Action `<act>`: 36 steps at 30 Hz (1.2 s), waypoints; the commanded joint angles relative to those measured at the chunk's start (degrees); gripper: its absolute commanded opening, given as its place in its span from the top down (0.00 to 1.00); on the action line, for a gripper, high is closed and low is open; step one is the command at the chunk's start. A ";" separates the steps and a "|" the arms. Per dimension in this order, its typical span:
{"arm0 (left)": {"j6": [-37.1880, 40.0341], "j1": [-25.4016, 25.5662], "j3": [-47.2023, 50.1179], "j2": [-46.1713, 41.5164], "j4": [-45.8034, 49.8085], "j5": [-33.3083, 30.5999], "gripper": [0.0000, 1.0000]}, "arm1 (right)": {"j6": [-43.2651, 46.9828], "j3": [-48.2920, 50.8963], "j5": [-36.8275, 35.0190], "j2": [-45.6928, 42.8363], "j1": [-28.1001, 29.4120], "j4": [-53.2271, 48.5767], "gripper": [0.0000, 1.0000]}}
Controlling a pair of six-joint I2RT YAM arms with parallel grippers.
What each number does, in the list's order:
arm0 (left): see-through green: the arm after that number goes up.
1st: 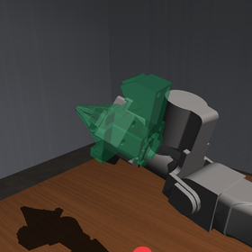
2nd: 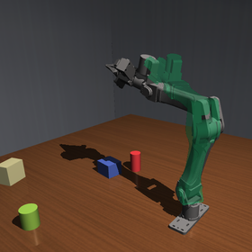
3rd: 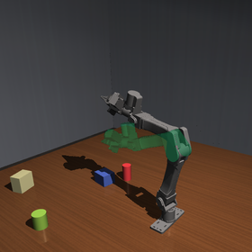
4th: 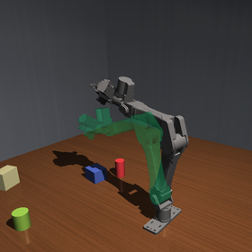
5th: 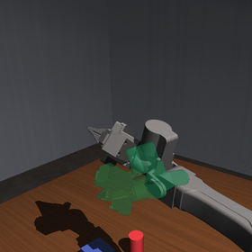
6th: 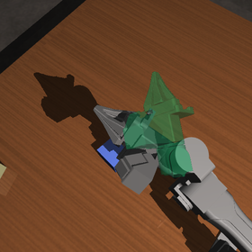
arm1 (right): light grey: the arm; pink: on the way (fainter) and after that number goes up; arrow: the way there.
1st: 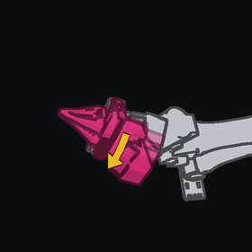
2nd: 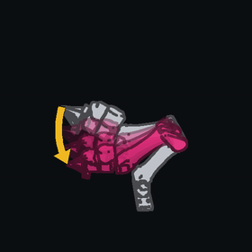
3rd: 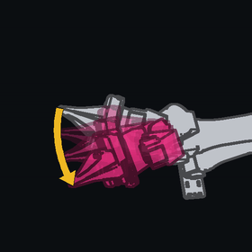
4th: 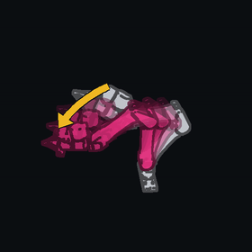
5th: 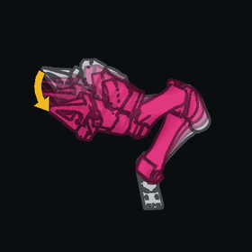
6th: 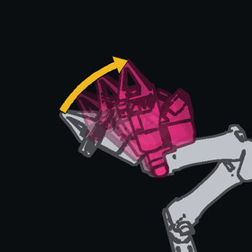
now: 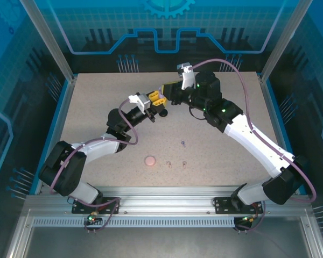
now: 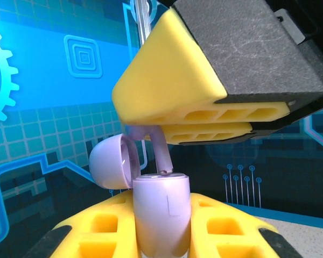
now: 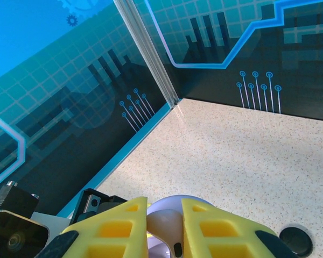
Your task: Insert the wireless bluetooth earbuds into the charging case
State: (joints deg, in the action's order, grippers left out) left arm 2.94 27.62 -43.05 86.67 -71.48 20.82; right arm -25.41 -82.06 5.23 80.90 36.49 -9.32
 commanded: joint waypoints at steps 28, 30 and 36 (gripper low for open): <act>-0.35 0.45 -2.11 -1.80 -2.09 0.45 1.00 | 5.58 -2.50 5.95 2.70 2.67 -8.10 0.64; -0.31 0.48 -1.91 -1.86 -2.08 0.28 1.00 | 4.98 -4.11 5.86 1.74 1.88 -8.56 0.49; -0.38 0.43 -1.23 -2.14 -2.52 -0.08 1.00 | 1.39 -6.79 5.58 -3.91 -2.78 -9.09 0.31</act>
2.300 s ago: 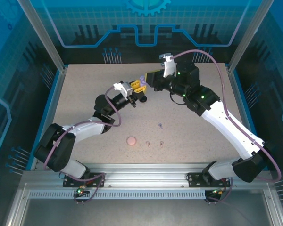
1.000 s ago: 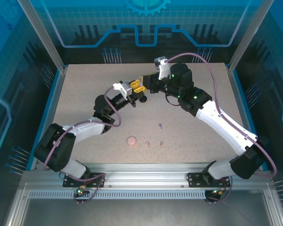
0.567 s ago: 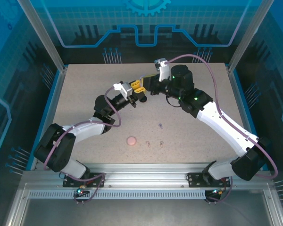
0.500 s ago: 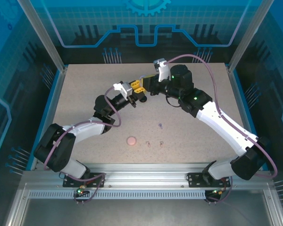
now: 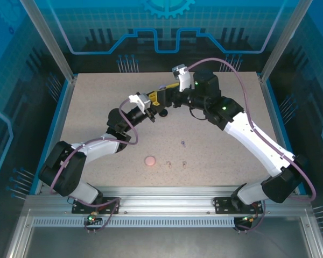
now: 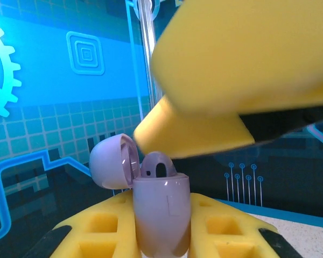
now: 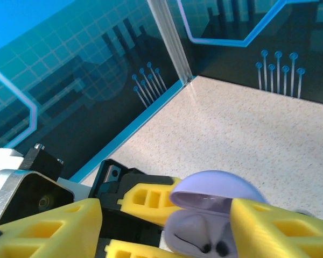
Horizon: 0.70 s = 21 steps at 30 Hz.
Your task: Insert the wireless bluetooth earbuds into the charging case
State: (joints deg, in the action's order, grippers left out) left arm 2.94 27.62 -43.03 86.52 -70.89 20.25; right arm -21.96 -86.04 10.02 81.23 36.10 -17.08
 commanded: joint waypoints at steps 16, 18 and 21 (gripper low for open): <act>-0.18 0.48 0.73 -4.51 -2.60 -0.48 1.00 | -6.94 8.27 -6.75 -5.26 -8.00 -12.32 0.28; -0.04 0.45 0.82 -4.93 -2.12 -0.48 1.00 | -7.47 10.70 -7.30 -3.45 -7.77 -12.60 0.28; 0.00 0.44 0.75 -5.26 -1.69 -0.48 1.00 | -7.60 12.42 -8.81 -0.30 -7.14 -13.95 0.28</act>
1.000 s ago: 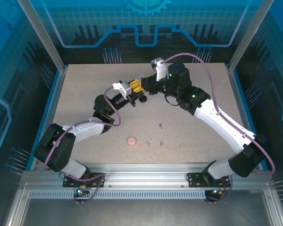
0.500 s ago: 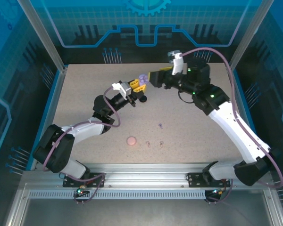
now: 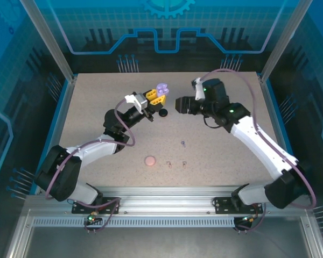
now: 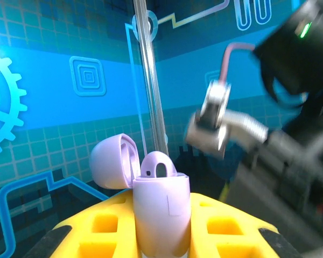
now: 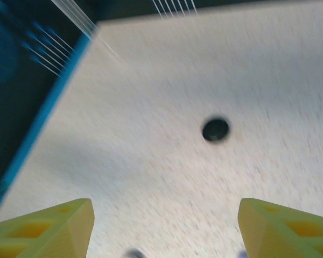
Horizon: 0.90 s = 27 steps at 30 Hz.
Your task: Insert the wireless bluetooth earbuds into the charging case
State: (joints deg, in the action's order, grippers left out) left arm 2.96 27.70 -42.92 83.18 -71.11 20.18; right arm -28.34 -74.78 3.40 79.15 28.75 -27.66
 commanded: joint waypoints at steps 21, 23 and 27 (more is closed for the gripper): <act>0.60 0.47 3.09 -3.81 -0.47 -1.99 1.00 | 9.56 -3.33 -9.84 23.43 7.01 -11.24 0.34; 0.21 0.46 3.26 -3.48 -0.77 -1.95 1.00 | 9.85 -3.59 -10.37 24.77 7.28 -11.79 0.34; 0.07 0.46 3.14 -2.87 -1.62 -1.91 1.00 | 10.03 -2.69 -10.73 26.28 7.62 -11.81 0.37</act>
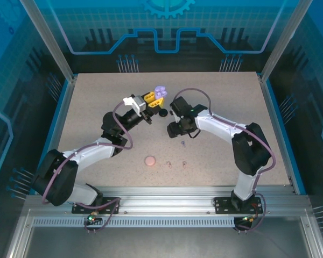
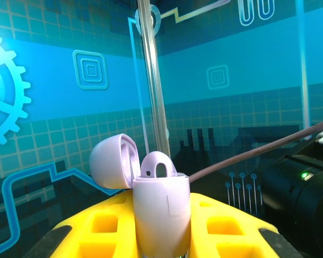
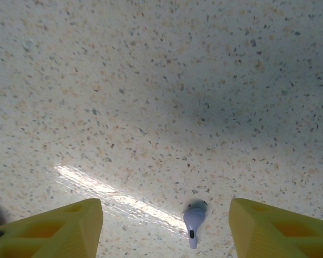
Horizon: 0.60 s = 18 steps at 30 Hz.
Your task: Insert the wireless bluetooth earbuds into the charging case
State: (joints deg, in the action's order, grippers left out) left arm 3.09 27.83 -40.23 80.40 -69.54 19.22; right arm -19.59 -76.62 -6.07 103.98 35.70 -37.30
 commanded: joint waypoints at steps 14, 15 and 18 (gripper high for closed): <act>-0.15 0.34 0.24 0.90 -3.74 -0.94 1.00 | 0.14 -0.51 -4.00 6.73 1.03 -3.73 0.47; -0.13 0.38 0.19 0.99 -3.72 -0.94 1.00 | -0.23 -0.37 -4.09 6.92 1.03 -3.75 0.47; -0.19 0.32 0.06 1.24 -3.89 -0.86 1.00 | -0.78 0.45 -3.88 7.00 1.03 -3.48 0.48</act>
State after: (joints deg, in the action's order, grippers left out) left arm 2.98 27.83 -40.23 80.95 -70.24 19.22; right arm -19.29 -76.60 -9.08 110.41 35.75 -39.46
